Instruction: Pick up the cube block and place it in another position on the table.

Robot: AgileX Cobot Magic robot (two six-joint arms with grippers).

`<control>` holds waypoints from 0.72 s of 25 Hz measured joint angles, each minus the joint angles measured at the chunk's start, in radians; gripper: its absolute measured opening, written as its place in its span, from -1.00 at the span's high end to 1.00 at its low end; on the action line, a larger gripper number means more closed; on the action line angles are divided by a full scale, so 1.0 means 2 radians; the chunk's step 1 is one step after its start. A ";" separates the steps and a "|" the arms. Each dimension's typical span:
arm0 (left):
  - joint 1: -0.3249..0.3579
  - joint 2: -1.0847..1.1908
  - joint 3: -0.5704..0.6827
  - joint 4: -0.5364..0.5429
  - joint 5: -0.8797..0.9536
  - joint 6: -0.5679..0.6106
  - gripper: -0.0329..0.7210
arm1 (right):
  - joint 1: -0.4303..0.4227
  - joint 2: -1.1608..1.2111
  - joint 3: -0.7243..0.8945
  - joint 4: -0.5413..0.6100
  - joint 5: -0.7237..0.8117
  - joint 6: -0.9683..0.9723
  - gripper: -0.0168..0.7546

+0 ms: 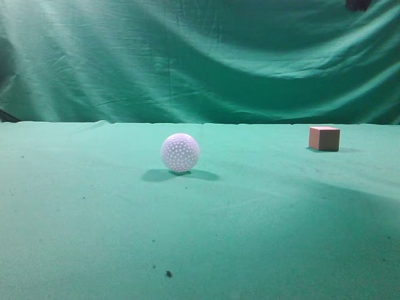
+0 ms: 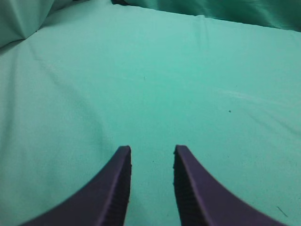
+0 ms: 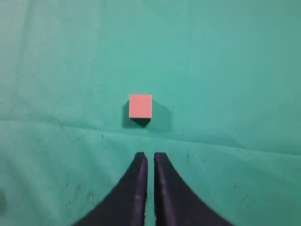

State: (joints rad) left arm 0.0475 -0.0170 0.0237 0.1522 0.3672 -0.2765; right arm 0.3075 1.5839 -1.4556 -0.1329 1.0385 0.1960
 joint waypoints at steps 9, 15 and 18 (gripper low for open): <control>0.000 0.000 0.000 0.000 0.000 0.000 0.22 | 0.000 -0.167 0.165 0.041 -0.012 -0.003 0.96; 0.000 0.000 0.000 0.000 0.000 0.000 0.22 | 0.000 -0.261 0.262 0.059 -0.028 -0.003 0.96; 0.000 0.000 0.000 0.000 0.000 0.000 0.22 | 0.000 -0.306 0.284 0.072 -0.039 0.000 0.96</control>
State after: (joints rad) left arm 0.0475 -0.0170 0.0237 0.1522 0.3672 -0.2765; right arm 0.3075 0.9712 -0.8874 0.0108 0.9600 0.1967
